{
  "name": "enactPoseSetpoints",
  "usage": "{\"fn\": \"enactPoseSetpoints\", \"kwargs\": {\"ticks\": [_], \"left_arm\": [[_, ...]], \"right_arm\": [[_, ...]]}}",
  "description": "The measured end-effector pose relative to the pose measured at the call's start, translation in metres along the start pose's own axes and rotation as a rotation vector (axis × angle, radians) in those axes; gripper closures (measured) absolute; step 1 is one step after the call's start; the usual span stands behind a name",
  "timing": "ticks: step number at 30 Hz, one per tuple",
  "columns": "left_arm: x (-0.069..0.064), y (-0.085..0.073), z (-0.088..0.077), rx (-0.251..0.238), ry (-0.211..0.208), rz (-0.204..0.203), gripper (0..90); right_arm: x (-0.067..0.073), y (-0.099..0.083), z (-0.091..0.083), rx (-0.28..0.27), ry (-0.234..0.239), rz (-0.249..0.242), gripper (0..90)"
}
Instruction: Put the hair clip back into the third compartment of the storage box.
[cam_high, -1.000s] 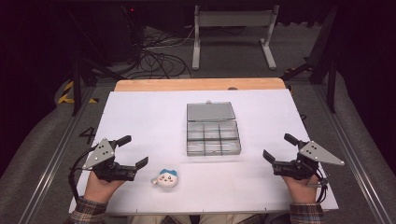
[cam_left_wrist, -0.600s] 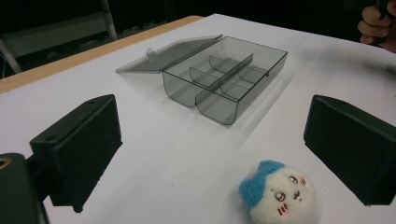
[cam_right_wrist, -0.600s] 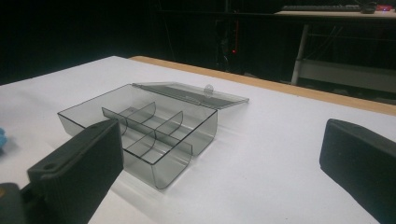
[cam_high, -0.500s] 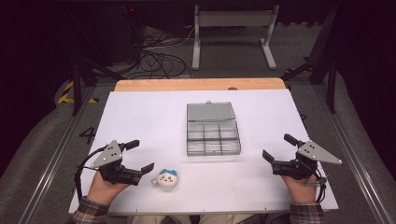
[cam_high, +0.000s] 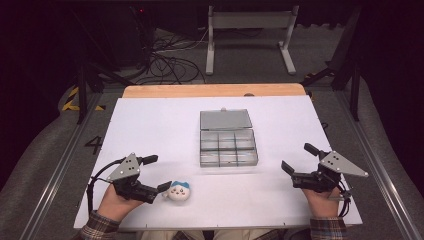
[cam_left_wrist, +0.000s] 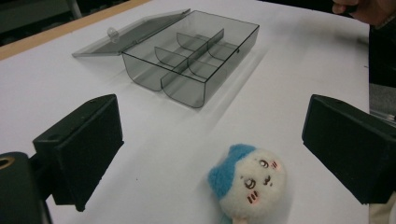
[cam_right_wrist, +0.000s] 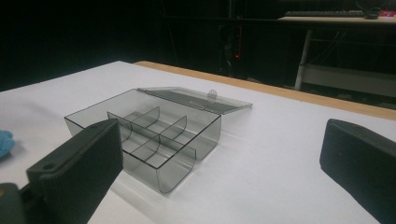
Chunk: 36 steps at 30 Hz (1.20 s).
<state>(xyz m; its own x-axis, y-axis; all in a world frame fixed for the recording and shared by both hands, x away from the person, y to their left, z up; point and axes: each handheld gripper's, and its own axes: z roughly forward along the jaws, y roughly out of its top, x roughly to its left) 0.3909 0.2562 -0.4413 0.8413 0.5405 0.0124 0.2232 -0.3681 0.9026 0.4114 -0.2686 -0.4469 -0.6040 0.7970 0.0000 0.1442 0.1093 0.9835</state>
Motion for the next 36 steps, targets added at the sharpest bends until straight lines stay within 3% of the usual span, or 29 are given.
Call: {"fn": "enactPoseSetpoints", "kwargs": {"ticks": [18, 32, 36], "left_arm": [[-0.009, -0.007, 0.023, 0.162, -0.08, 0.019, 4.7], [-0.016, -0.013, 0.039, 0.275, -0.111, 0.035, 5.8], [-0.017, -0.015, 0.044, 0.303, -0.102, 0.045, 6.8]], "right_arm": [[0.001, 0.0, 0.001, 0.012, -0.009, -0.002, 0.0], [0.001, -0.001, 0.004, 0.024, -0.002, -0.009, 0.0], [0.002, -0.001, 0.004, 0.028, 0.0, -0.009, 0.0]]}}
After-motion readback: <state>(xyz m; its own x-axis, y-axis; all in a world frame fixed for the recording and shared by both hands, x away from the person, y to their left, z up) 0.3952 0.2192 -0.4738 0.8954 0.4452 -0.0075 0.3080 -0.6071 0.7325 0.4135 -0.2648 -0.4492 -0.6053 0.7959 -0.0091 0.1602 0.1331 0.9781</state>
